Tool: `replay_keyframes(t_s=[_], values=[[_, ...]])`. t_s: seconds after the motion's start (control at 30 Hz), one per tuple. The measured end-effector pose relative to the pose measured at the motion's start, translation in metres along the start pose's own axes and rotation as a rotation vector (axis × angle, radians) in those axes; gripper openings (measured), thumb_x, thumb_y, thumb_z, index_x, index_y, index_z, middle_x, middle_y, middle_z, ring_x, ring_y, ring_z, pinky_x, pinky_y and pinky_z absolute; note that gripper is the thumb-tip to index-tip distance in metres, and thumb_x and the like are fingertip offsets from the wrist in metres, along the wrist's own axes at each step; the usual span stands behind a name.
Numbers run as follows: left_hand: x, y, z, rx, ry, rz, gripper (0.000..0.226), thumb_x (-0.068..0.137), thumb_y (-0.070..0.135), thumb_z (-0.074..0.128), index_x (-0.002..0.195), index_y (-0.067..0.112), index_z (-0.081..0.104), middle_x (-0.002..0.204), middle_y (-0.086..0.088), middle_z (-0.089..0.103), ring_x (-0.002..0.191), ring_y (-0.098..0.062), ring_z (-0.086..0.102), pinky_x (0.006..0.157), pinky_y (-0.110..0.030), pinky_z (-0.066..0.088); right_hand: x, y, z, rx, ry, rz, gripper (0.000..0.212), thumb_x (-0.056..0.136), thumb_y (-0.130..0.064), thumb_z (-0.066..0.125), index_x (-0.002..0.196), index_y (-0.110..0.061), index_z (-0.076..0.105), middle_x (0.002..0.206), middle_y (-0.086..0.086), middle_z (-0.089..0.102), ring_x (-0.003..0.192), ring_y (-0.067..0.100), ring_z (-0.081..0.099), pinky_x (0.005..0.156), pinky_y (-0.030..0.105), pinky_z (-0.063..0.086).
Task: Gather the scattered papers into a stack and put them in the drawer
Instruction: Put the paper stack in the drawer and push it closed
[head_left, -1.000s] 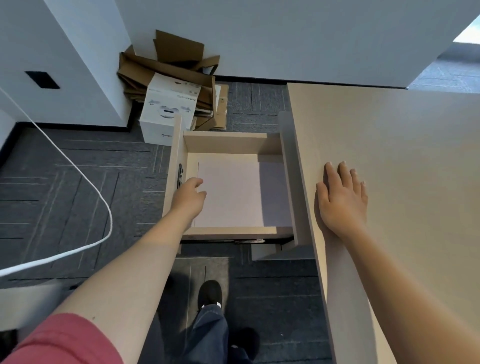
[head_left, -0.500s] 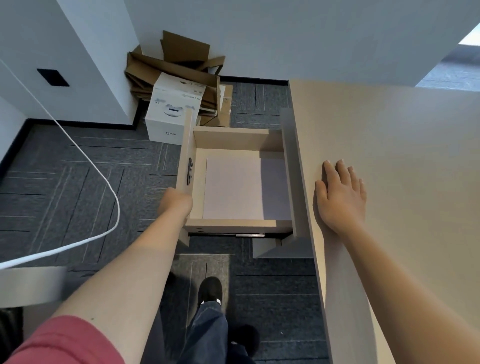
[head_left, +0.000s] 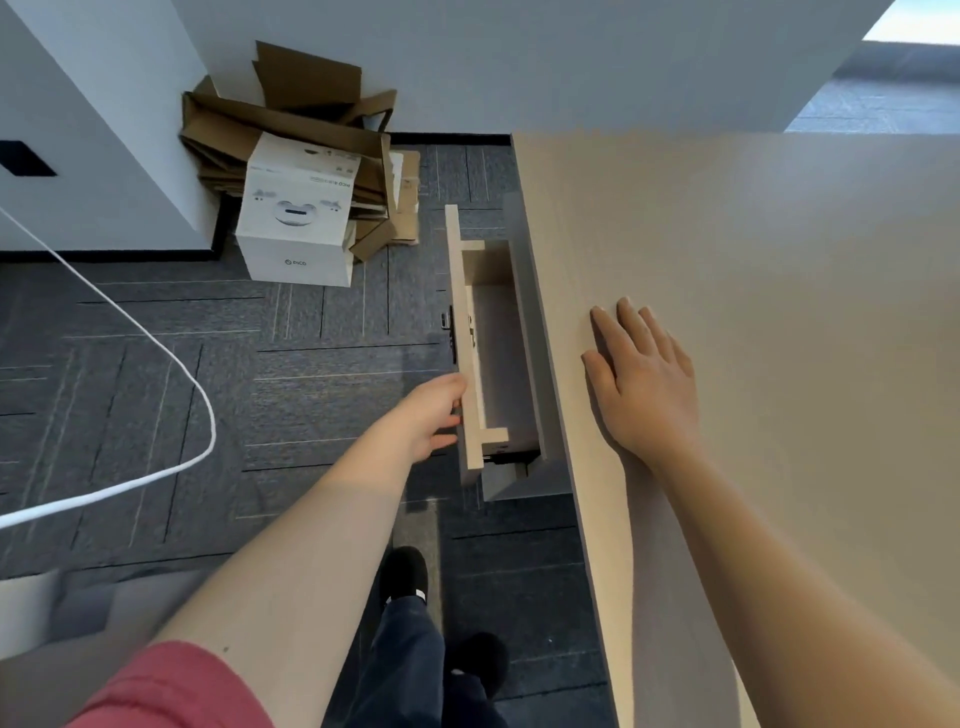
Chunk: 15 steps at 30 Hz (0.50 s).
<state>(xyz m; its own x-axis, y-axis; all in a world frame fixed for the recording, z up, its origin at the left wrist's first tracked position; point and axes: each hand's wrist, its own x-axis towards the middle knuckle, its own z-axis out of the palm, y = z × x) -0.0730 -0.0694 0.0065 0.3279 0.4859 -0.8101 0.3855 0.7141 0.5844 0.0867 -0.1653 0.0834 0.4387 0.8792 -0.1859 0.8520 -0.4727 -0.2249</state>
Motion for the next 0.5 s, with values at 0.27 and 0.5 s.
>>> replay_keyframes(t_s=[0.27,0.5], values=[[0.01,0.003,0.053,-0.181,-0.14,-0.048,0.06,0.095,0.044,0.03,0.145,0.01,0.03,0.154,-0.01,0.032,0.142,-0.026,0.03,0.116,-0.04,0.026,0.0,0.002,-0.001,0.045,0.017,-0.009,0.051,0.096,-0.038,0.025,0.146,-0.028,0.019,0.159,-0.001,0.012,0.147,0.018,0.004,0.117,0.034,0.005],[0.006,0.006,0.068,-0.252,-0.154,-0.063,0.056,0.094,0.047,0.031,0.138,0.014,0.043,0.144,-0.008,0.046,0.136,-0.024,0.039,0.115,-0.044,0.03,0.001,-0.001,0.001,0.048,0.044,0.004,0.051,0.096,-0.036,0.027,0.145,-0.027,0.022,0.158,0.001,0.015,0.147,0.02,0.007,0.117,0.036,0.005]])
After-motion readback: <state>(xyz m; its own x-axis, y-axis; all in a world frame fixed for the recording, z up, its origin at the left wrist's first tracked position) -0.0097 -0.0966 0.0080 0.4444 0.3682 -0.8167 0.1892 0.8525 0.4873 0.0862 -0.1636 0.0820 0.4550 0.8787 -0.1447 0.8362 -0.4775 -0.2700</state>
